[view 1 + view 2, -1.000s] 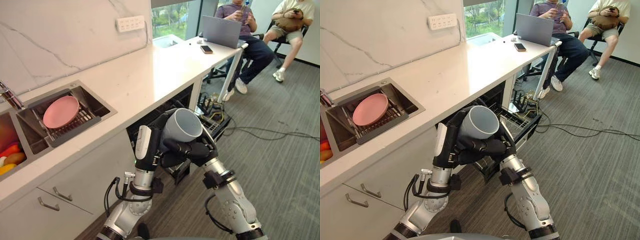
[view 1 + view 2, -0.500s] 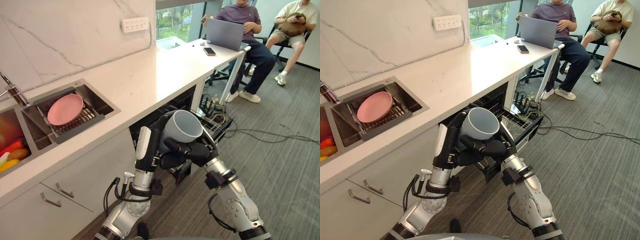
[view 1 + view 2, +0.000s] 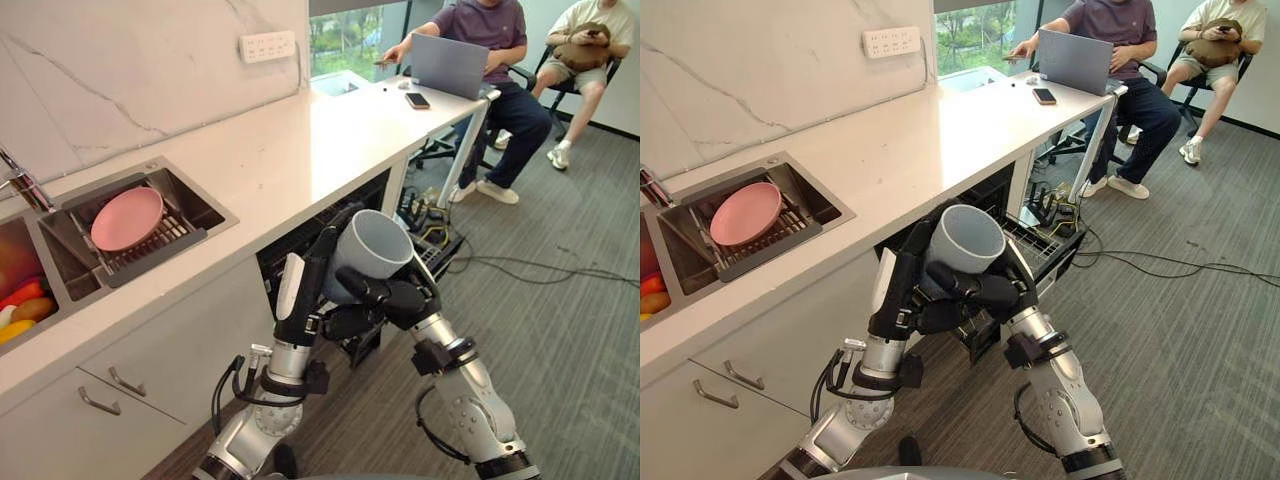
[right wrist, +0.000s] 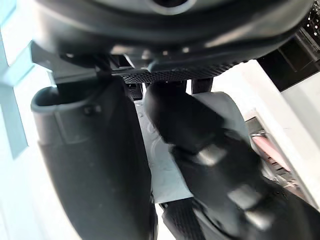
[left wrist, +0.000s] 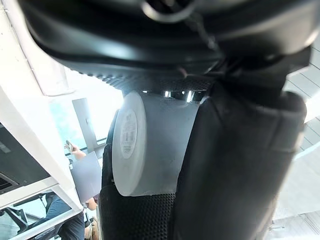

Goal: Walk over to the sink, pick up the cup, carry it to the dishwasher, place the cup inside the dishwasher, then close the dishwasher door

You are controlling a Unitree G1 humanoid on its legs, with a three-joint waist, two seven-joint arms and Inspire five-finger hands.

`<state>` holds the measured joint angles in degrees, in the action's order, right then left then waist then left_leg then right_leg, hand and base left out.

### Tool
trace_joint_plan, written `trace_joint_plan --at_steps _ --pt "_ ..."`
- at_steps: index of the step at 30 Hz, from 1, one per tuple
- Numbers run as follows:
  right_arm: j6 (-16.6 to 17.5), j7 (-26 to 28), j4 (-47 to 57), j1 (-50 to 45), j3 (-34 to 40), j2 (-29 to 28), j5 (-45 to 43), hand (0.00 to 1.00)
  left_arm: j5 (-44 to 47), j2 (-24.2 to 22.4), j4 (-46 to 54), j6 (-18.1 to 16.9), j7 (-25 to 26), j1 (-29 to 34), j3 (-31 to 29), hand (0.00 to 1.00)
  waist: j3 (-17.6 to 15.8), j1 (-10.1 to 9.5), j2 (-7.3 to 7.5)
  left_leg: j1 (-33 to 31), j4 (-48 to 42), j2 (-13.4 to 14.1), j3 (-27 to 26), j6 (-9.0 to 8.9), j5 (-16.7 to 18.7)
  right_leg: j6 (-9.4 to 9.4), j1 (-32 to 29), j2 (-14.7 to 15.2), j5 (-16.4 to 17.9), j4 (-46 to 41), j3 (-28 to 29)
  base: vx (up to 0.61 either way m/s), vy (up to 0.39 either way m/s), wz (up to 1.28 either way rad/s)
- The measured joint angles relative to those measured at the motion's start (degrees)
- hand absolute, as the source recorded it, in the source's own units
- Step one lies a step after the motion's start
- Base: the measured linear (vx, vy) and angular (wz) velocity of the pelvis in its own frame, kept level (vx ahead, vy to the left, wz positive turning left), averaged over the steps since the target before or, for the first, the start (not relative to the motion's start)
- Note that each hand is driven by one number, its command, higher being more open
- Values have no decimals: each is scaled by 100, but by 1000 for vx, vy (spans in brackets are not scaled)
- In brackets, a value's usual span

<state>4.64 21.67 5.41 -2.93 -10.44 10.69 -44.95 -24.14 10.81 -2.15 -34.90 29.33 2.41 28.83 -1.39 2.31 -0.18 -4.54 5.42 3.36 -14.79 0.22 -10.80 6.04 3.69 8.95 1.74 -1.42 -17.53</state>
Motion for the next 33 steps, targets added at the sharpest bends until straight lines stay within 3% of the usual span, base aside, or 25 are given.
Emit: trace_joint_plan --at_steps 7,9,11,14,20,22,27,33 --pt "0 40 -228 -135 1 -349 -575 0 117 -82 10 -19 -93 74 -56 100 1 -1 -3 -20 0 -2 20 -1 1 0 1 -3 1 9 -29 0 0 0" --pt "1 -82 -315 -134 94 -588 -885 0 187 -87 24 -192 -132 184 -49 100 1 1 -3 -27 0 -3 25 -1 1 0 1 -4 1 17 -36 11 2 2" --pt "135 -212 -527 -121 441 -914 -1264 0 173 -184 75 -358 -185 385 -27 100 2 -8 -3 -46 0 -13 55 -1 1 0 7 -1 1 27 -72 23 5 7" --pt "282 -280 -723 -122 570 -964 -1497 0 283 -290 188 -363 -230 473 -104 100 2 -5 -4 -59 0 -19 76 -1 0 0 10 0 1 32 -99 7 2 4" --pt "580 -666 -832 -192 677 -962 -1292 0 1244 -440 247 -289 -406 585 -562 100 8 -10 -12 -61 0 -13 134 -1 0 -6 53 -18 6 50 -163 9 -1 5" --pt "642 -900 -836 -222 829 -956 -995 0 1518 -534 244 -286 -525 696 -726 100 8 -57 -12 -66 0 -21 164 -1 0 -3 67 -17 8 54 -193 11 7 8" --pt "655 -1759 -913 -214 1244 -740 734 0 2191 -486 55 133 -1524 937 -878 100 8 -156 -12 -81 1 -52 264 -6 -7 9 112 1 18 55 -297 5 11 11" --pt "46 -2212 -1759 158 1276 -63 1812 0 2651 -264 -1094 838 -2530 1078 -803 100 -4 -236 -18 -77 1 -37 381 -29 -25 21 218 -16 26 111 -425 -6 3 10"
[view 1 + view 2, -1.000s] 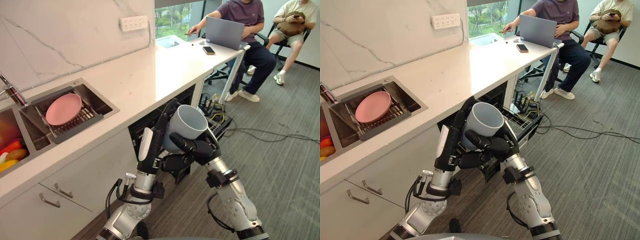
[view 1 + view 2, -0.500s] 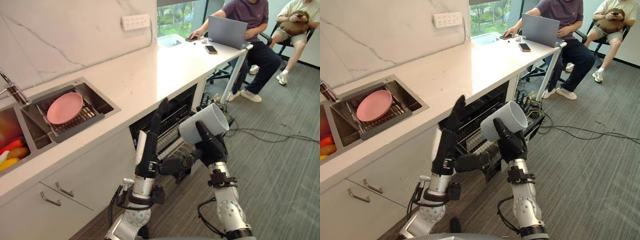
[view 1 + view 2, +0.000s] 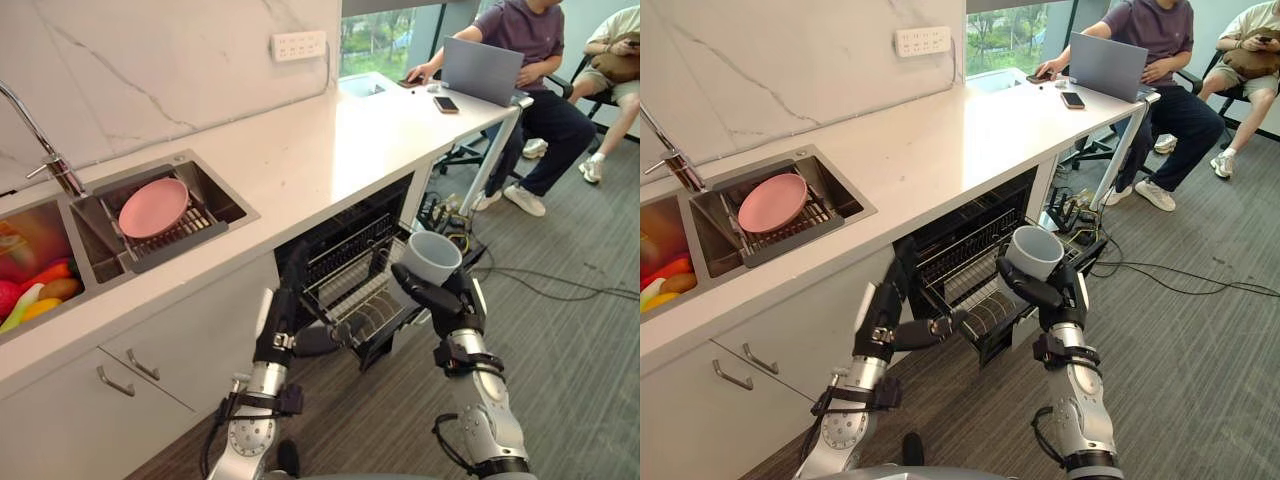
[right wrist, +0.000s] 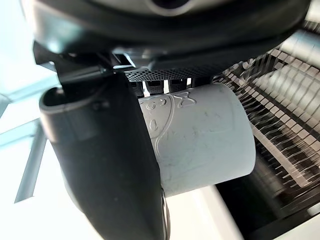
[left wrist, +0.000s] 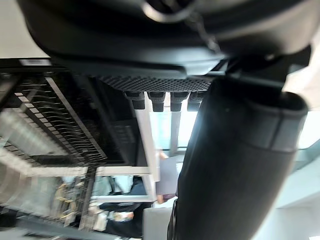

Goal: Walk over to the sink, pick up the cup, carry it to the dishwasher, place the cup inside the dishwasher, then close the dishwasher door

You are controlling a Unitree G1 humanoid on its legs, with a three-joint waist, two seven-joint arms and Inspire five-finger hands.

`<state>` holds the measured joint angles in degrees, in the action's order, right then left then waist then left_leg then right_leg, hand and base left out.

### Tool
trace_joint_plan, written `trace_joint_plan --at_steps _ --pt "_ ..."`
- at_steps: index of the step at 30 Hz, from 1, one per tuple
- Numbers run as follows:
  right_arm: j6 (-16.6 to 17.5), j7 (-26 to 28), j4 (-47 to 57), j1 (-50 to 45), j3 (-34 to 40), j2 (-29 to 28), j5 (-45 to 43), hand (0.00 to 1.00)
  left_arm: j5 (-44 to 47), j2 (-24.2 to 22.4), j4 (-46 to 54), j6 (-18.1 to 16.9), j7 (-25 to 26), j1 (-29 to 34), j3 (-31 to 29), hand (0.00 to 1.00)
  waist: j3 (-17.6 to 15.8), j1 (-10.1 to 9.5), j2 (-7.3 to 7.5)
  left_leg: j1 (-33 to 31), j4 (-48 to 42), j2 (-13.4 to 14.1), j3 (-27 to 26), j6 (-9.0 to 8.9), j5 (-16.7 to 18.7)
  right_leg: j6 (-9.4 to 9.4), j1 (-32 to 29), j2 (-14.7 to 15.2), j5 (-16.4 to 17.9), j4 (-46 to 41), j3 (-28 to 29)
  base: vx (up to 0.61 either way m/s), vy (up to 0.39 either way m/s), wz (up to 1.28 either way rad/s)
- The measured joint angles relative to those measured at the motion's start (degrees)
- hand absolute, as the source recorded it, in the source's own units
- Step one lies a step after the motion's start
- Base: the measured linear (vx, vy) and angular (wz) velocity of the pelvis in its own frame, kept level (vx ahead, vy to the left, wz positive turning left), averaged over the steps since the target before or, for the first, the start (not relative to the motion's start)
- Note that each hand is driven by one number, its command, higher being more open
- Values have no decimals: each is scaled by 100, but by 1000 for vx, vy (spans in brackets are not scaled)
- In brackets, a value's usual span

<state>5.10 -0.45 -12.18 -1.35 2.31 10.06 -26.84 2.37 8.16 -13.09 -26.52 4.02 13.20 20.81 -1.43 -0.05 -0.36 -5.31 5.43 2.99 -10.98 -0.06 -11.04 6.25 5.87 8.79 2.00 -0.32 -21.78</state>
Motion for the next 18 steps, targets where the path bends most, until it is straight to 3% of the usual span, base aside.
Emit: trace_joint_plan --at_steps 7,9,15,18 --pt "-506 -385 -1027 726 -2 217 678 0 733 290 -615 645 -843 648 -52 100 -123 -100 -138 8 0 -131 371 0 1 91 258 28 111 72 -423 26 -11 30" --pt "-624 -401 -1368 1194 -1 437 694 0 1118 328 -856 768 -1034 723 -75 100 -280 -239 -222 -19 -1 -180 498 2 0 132 308 48 105 74 -559 26 -5 26" --pt "-774 -321 -2148 2228 0 1019 921 0 1348 324 -989 780 -1053 822 -157 100 -653 -418 -297 -159 -4 -311 824 94 -83 172 400 54 130 141 -923 32 -13 33" --pt "-882 -236 -2717 2953 1 1551 956 0 1348 226 -1006 728 -1035 748 -273 100 -845 -610 -360 -386 -34 -324 939 106 -150 172 251 31 123 130 -1016 27 2 21"
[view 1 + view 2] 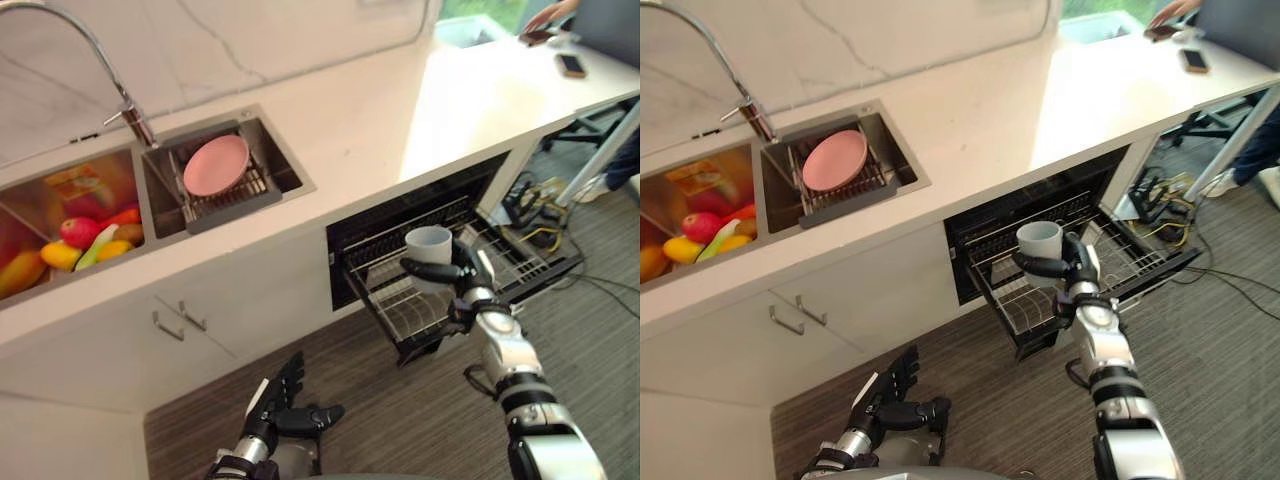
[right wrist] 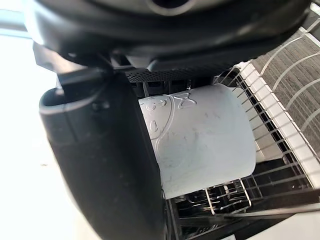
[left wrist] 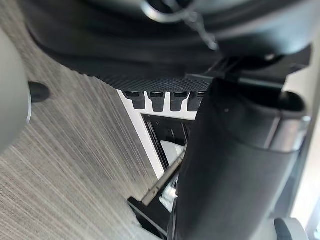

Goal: Walk over to the sink, pick up the cup, carry it to the dishwasher, place the cup inside the dishwasher, then close the dishwasher door

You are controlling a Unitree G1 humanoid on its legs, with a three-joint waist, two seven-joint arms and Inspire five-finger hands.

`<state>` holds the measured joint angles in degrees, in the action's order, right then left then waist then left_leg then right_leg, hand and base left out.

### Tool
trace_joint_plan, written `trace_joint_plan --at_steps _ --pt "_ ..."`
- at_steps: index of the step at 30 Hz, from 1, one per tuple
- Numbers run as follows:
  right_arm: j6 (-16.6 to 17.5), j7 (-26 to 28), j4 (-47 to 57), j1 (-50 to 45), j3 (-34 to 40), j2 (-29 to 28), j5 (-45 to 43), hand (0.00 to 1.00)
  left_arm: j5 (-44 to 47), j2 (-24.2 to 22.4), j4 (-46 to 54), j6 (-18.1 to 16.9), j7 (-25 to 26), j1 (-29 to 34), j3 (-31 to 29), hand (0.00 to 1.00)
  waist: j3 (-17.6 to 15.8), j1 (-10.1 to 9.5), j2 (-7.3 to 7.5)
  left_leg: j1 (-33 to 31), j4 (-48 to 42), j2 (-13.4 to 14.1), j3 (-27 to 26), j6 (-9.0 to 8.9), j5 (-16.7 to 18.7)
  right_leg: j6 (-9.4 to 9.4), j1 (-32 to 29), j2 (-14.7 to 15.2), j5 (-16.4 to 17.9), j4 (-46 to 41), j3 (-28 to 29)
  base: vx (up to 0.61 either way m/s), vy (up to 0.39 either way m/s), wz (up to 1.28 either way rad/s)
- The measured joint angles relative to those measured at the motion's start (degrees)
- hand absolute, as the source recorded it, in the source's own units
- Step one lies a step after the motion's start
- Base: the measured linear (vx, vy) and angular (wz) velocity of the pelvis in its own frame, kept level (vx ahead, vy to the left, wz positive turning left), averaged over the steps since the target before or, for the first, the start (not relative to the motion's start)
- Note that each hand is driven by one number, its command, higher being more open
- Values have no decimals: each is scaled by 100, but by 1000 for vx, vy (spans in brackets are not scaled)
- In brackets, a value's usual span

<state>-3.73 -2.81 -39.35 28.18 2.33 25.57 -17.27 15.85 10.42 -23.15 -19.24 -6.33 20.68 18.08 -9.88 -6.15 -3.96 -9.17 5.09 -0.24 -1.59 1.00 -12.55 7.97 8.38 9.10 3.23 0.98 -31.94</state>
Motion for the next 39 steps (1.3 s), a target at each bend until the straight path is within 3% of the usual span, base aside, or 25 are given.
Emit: trace_joint_plan --at_steps 7,14,23,34,35,39 --pt "-50 46 -1139 1552 -72 1036 75 0 104 -36 -15 -383 23 -309 -60 100 -659 -244 -262 -417 0 5 243 4 -150 -40 -375 -29 28 -212 -176 -42 15 16" --pt "-144 286 -2139 2271 -328 1347 387 0 116 4 -231 -576 142 -465 -318 100 -1245 -420 -417 -737 0 28 337 22 -230 -79 -768 1 93 -514 -221 -53 15 5" --pt "-299 688 -2747 2610 -396 1350 418 0 275 7 -247 -708 139 -616 -285 100 -1454 -693 -576 -1096 -2 -19 468 24 -281 -72 -1241 143 350 -1003 -296 12 -10 7" --pt "-495 772 -3113 3063 -331 1487 569 0 381 -40 -489 -739 157 -678 -42 100 -1556 -753 -773 -1311 -4 -54 633 10 -361 -112 -1609 302 756 -1618 -362 16 -39 8" --pt "-507 765 -3114 3076 -296 1486 569 100 380 -40 -489 -740 157 -689 -18 100 -1558 -758 -777 -1320 -4 -50 637 4 -365 -116 -1625 305 768 -1639 -362 -6 -76 4" --pt "-573 694 -3191 3165 -256 1485 566 100 380 -66 -487 -739 160 -758 47 100 -1565 -780 -794 -1332 -4 -44 683 -22 -383 -140 -1672 338 889 -1810 -406 -15 -63 6"
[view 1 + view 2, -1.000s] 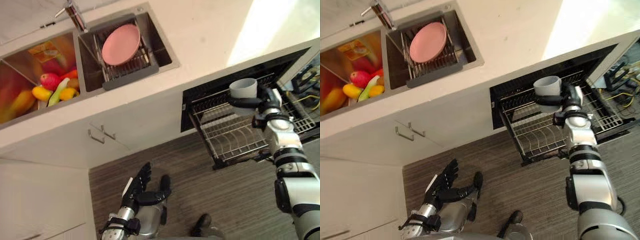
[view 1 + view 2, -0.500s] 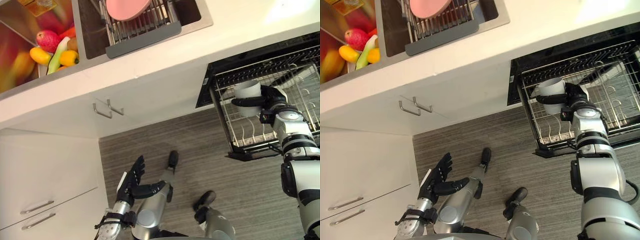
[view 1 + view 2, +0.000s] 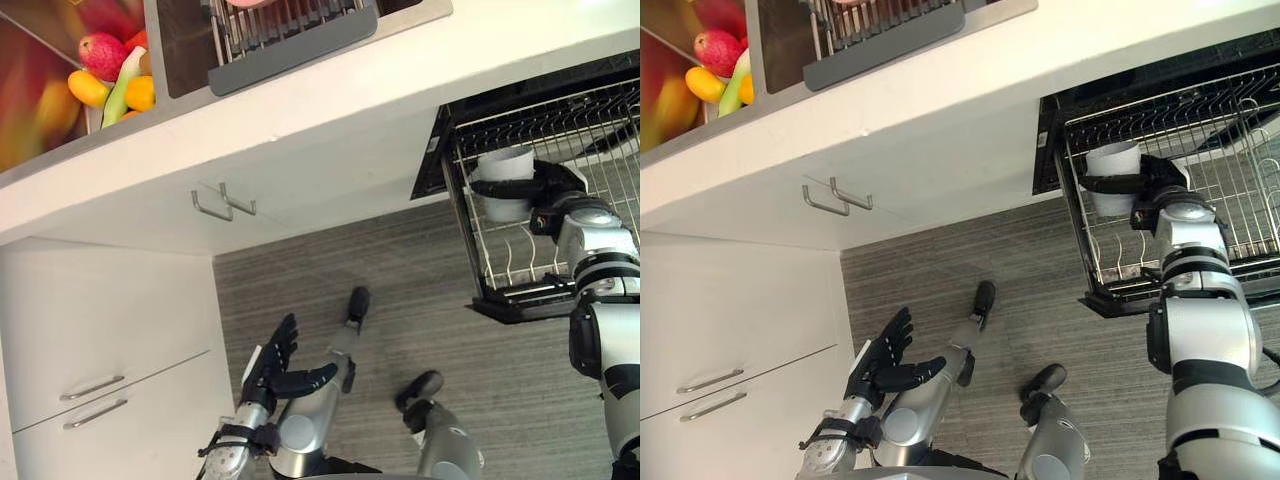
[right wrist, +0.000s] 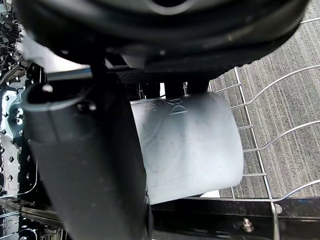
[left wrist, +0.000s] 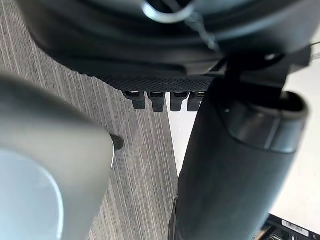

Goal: Walk over to the sink, pick up the cup, carry it to the dishwasher, place the cup inside the dishwasher, then close the dishwasher door

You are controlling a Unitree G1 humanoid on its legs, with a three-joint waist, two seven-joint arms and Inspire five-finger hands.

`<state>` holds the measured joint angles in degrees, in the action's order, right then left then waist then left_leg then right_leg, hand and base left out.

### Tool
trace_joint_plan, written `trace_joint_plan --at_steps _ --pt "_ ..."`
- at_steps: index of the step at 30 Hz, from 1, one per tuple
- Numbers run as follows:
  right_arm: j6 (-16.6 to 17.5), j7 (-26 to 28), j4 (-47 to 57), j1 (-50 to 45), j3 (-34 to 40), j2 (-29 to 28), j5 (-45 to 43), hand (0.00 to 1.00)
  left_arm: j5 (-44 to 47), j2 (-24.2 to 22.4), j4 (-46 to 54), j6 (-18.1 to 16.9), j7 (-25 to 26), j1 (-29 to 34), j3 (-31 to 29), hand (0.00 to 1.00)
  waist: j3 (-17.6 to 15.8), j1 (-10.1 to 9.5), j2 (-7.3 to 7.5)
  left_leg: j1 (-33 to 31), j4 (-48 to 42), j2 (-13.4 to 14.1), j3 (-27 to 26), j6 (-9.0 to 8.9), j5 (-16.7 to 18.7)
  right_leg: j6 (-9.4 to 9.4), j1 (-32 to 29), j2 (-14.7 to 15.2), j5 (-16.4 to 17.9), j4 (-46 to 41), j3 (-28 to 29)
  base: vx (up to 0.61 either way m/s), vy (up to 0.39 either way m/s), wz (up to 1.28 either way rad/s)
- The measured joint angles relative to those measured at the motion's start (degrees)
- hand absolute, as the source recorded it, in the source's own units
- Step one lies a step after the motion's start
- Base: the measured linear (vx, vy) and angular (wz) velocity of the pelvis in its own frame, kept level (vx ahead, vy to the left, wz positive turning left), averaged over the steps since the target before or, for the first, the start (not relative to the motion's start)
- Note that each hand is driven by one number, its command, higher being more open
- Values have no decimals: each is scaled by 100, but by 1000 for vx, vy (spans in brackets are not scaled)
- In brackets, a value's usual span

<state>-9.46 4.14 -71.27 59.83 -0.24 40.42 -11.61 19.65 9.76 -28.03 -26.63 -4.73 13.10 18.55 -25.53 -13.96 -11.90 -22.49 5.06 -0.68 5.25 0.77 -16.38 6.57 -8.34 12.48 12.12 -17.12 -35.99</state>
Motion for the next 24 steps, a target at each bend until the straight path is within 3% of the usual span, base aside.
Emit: trace_joint_plan --at_steps 14,19,24 --pt "28 93 -23 46 -35 6 -5 100 119 -154 -113 2 71 -94 -14 100 -27 -46 -1 -4 -1 46 13 -52 -34 -66 -115 45 182 -310 15 -24 -64 0" --pt "49 291 41 19 -82 -60 -13 100 170 -137 -124 210 -73 -94 -123 100 -100 -31 105 164 0 77 -51 -57 -30 -72 18 27 183 -303 82 -31 -69 -7" --pt "65 335 823 -382 -82 -211 -11 100 244 -112 -161 334 -217 -90 -366 100 -172 9 247 352 2 147 -128 -74 -19 -95 166 -28 167 -262 152 -56 -62 -8"
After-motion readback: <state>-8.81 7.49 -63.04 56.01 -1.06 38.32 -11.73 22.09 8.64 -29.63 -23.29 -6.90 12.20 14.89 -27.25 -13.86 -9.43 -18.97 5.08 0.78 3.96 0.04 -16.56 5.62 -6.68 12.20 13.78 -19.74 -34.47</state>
